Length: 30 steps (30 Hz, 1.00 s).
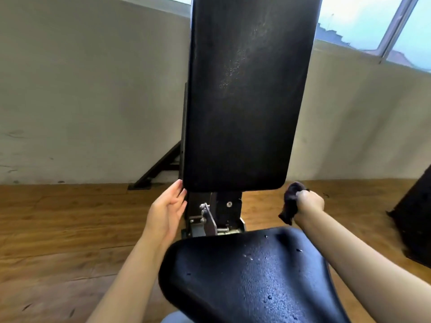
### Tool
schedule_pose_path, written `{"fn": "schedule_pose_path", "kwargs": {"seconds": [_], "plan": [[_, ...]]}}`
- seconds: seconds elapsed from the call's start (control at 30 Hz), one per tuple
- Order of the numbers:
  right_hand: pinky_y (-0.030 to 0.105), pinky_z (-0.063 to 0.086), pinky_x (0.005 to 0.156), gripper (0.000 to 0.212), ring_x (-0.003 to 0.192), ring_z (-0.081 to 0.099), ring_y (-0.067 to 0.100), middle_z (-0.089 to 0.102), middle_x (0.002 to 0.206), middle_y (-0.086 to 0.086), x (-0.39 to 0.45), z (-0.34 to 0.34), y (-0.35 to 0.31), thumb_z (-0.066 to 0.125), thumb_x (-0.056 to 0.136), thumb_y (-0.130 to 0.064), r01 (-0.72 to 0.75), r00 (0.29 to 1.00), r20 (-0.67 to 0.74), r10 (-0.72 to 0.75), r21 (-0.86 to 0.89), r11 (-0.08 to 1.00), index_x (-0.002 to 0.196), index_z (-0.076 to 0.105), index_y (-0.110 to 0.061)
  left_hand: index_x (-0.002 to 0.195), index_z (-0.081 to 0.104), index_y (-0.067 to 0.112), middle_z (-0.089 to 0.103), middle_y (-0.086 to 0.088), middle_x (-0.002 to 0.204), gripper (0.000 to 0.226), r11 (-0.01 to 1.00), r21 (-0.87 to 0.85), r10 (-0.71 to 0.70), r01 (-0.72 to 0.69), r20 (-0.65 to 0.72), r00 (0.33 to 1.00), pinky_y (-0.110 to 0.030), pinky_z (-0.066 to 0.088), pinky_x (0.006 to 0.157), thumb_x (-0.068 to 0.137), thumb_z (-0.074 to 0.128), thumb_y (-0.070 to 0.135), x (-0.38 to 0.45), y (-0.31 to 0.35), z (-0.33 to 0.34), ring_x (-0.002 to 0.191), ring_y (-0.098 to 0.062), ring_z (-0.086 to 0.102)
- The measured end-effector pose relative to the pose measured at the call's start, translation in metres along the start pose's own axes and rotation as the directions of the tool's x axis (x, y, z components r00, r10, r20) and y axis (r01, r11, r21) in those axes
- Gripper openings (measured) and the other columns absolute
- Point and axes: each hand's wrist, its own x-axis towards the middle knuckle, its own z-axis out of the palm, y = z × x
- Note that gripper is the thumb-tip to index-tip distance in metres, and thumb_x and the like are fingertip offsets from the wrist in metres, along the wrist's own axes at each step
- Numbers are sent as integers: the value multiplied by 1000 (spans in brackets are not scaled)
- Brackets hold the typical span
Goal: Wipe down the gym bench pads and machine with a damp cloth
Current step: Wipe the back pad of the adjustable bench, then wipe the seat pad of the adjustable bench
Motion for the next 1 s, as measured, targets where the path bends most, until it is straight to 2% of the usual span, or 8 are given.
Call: {"fn": "schedule_pose_path", "kwargs": {"seconds": [0.13, 0.3, 0.4, 0.57, 0.67, 0.77, 0.9, 1.0], "plan": [[29, 42, 67, 31, 72, 52, 23, 55, 100, 8, 6, 29, -10, 27, 98, -8, -363, 929, 146, 341, 546, 755, 108, 55, -2, 145, 32, 7, 40, -6, 147, 61, 1000, -16, 2, -2, 3, 1000, -39, 21, 116, 86, 22, -5, -5, 1, 2, 139, -21, 33], [28, 46, 83, 36, 131, 38, 35, 35, 146, 21, -62, 78, -7, 29, 99, 0, -490, 871, 349, 346, 558, 670, 133, 38, 6, 145, 33, 4, 40, -10, 147, 59, 1000, 28, -13, 13, 0, 1000, -39, 26, 115, 88, 23, -4, -8, -1, -6, 137, -23, 36], [45, 35, 101, 25, 127, 44, 31, 45, 141, 13, -78, 100, -4, 29, 99, -2, -613, 785, 459, 416, 472, 634, 105, 53, -4, 145, 34, 4, 44, -12, 144, 58, 998, 57, -34, 33, 9, 999, -36, 32, 110, 88, 24, -3, -10, -3, -10, 132, -22, 43], [40, 46, 58, 24, 73, 57, 26, 60, 86, 11, -74, 78, -3, 35, 96, 0, -553, 792, 476, 382, 297, 778, 86, 55, -10, 142, 38, 4, 52, -10, 137, 55, 987, 158, -40, 38, 5, 999, -36, 35, 107, 89, 26, -3, -22, -7, -15, 125, -21, 50], [41, 51, 70, 28, 76, 58, 26, 60, 91, 11, -65, 50, -5, 31, 95, 1, -519, 785, 527, 325, 274, 810, 89, 56, -10, 139, 41, 4, 54, -10, 134, 53, 961, 273, -31, 34, -14, 999, -36, 35, 108, 89, 27, -5, -31, -9, -17, 125, -21, 50], [47, 43, 84, 30, 75, 55, 28, 57, 97, 17, -58, 23, -17, 26, 97, 1, -441, 854, 453, 255, 372, 817, 85, 51, -10, 132, 51, 7, 60, -6, 127, 48, 882, 471, -3, 31, -61, 998, -31, 38, 104, 91, 33, -8, -38, -8, -20, 120, -16, 54], [33, 50, 53, 21, 65, 56, 24, 57, 80, 14, -63, 7, -27, 36, 94, 3, -112, 940, 339, 25, 239, 965, 96, 57, -1, 124, 59, 12, 62, -2, 123, 40, 744, 665, 8, 72, -117, 993, -28, 38, 104, 92, 43, -5, -48, -3, -29, 119, -14, 54], [35, 49, 67, 17, 70, 56, 18, 60, 76, 9, -87, 20, -24, 49, 90, 0, 479, 772, 548, -323, -166, 862, 83, 62, -10, 127, 58, 11, 59, -2, 126, 38, 629, 769, -27, 116, -128, 991, -16, 40, 87, 91, 53, 0, -68, -4, -41, 114, -10, 53]]}}
